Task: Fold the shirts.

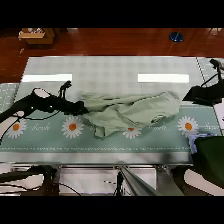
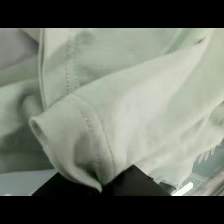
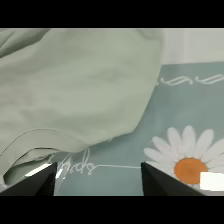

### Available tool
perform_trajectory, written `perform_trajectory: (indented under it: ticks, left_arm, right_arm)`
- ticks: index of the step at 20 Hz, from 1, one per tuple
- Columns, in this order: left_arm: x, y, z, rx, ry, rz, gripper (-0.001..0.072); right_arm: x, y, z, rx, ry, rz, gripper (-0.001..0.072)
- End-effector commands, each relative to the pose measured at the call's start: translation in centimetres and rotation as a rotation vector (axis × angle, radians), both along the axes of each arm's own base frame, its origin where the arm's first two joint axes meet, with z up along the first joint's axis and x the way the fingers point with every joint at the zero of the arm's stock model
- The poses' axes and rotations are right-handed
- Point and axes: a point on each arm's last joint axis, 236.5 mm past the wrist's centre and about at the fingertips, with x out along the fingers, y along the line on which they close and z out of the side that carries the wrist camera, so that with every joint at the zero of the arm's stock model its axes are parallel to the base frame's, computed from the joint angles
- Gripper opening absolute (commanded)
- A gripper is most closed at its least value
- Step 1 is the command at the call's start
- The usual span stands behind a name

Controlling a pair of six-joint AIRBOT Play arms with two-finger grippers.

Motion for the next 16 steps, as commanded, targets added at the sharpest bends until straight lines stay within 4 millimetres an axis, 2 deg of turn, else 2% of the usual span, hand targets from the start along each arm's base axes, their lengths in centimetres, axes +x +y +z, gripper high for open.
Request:
perform_trajectory:
  ticks: [1, 3, 6, 8, 10, 14, 15, 16]
  left_arm:
    - [-1.2, -0.6, 0.6, -0.031, 0.028, -0.044, 0.0037]
    - [-1.5, -0.7, 0.9, -0.038, 0.031, -0.053, 0.0037]
    - [-1.8, -0.9, 1.5, -0.048, 0.032, -0.067, 0.0037]
    - [-1.9, -1.1, 2.1, -0.058, 0.029, -0.081, 0.0037]
    - [-1.6, -1.3, 2.9, -0.067, 0.015, -0.095, 0.0037]
    - [-0.4, -1.7, 5.3, -0.084, -0.037, -0.121, 0.0037]
    - [0.0, -1.7, 5.9, -0.087, -0.054, -0.126, 0.0037]
    - [0.3, -1.8, 6.4, -0.090, -0.068, -0.131, 0.0037]
  right_arm:
    - [-2.7, 2.9, -2.4, 0.237, 0.066, -0.050, 0.0593]
    - [-4.8, 5.3, -4.6, 0.339, 0.113, -0.038, 0.0610]
    - [-5.4, 8.4, -6.6, 0.471, 0.096, -0.093, 0.0612]
    - [-5.1, 9.5, -7.5, 0.516, 0.067, -0.144, 0.0612]
    - [-4.8, 9.9, -8.9, 0.478, 0.047, -0.159, 0.0612]
    - [-1.4, 10.6, -9.8, 0.391, -0.071, -0.186, 0.0600]
    - [-0.5, 10.9, -9.9, 0.373, -0.100, -0.198, 0.0538]
    - [0.1, 11.1, -9.8, 0.365, -0.121, -0.203, 0.0330]
